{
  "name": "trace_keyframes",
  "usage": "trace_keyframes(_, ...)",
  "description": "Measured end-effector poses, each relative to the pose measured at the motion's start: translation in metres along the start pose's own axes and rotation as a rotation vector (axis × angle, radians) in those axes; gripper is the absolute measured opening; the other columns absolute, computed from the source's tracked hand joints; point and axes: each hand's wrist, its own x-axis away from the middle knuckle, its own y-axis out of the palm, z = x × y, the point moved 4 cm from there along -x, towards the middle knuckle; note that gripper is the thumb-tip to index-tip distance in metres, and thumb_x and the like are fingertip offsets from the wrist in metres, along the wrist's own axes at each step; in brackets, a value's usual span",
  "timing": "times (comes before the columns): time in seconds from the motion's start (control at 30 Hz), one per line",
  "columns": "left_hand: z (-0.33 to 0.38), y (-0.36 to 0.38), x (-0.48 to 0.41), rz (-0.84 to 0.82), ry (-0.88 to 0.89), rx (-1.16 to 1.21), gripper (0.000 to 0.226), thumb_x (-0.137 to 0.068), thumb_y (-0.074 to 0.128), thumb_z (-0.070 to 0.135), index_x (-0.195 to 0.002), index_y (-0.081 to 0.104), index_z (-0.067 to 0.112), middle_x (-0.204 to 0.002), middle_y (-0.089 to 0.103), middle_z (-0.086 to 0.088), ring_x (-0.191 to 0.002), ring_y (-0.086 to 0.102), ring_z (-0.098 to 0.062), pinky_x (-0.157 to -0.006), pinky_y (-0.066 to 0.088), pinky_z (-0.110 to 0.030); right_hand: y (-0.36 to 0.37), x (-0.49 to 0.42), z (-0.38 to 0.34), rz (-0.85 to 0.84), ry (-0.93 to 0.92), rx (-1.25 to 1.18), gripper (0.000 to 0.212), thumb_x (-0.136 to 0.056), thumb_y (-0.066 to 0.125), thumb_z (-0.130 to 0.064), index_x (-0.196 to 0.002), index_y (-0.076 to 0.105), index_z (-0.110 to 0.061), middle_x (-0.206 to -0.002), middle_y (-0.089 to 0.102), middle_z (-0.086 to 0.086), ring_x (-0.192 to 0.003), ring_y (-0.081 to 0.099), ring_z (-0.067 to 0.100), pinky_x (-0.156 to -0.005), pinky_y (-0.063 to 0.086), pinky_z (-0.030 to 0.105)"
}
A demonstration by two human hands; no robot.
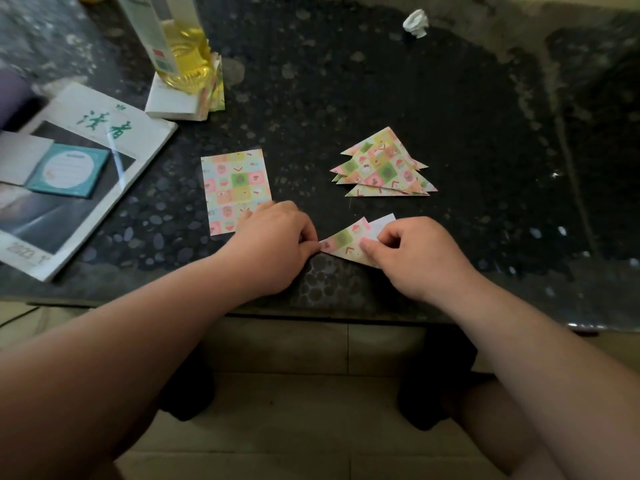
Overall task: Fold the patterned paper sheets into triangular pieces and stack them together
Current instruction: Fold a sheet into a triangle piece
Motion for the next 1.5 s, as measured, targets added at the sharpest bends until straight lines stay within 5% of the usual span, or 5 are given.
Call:
trace_keyframes(0.8, 0.001, -0.003, -0.006, -0.059, -0.127, 0.091, 0.021, -0.097, 0.065, 0.042, -0.076, 0.065, 0.039, -0.086, 0.065, 0.016, -0.092, 0.061, -0.013, -0.088, 0.057, -0.043, 0.004, 0.001, -0.007, 0.017, 0.021, 0.254, 0.031, -0.103, 0.049, -0.033, -0.076, 0.058, -0.02, -0.079, 0.058, 0.0, -0.07, 0.052, 0.012, -0.052, 0.031, 0.03)
trace_keyframes(1.03, 0.004, 0.0, -0.007, -0.047, -0.142, -0.002, 0.029, -0.1, 0.06, 0.045, -0.072, 0.057, 0.038, -0.095, 0.062, 0.011, -0.105, 0.056, -0.02, -0.094, 0.048, -0.042, 0.007, -0.003, -0.006, 0.025, 0.022, 0.302, 0.031, -0.102, 0.049, -0.031, -0.075, 0.057, -0.019, -0.078, 0.058, 0.001, -0.07, 0.055, 0.015, -0.052, 0.033, 0.031)
trace_keyframes(1.37, 0.007, 0.001, -0.005, -0.018, -0.114, -0.107, 0.012, -0.103, 0.053, 0.038, -0.097, 0.061, 0.033, -0.119, 0.058, 0.002, -0.115, 0.05, -0.024, -0.103, 0.042, -0.046, 0.006, -0.003, -0.007, 0.02, 0.02, 0.317, 0.029, -0.103, 0.048, -0.031, -0.077, 0.055, -0.021, -0.081, 0.057, 0.0, -0.071, 0.052, 0.013, -0.052, 0.031, 0.03)
trace_keyframes(1.5, 0.027, 0.01, 0.017, 0.175, 0.137, -0.315, 0.029, -0.097, 0.047, 0.022, -0.122, 0.06, 0.025, -0.123, 0.054, 0.001, -0.113, 0.046, -0.023, -0.097, 0.038, -0.041, 0.007, -0.005, -0.006, 0.02, 0.02, 0.318, 0.029, -0.102, 0.048, -0.032, -0.076, 0.054, -0.022, -0.082, 0.057, 0.0, -0.072, 0.053, 0.015, -0.052, 0.032, 0.031)
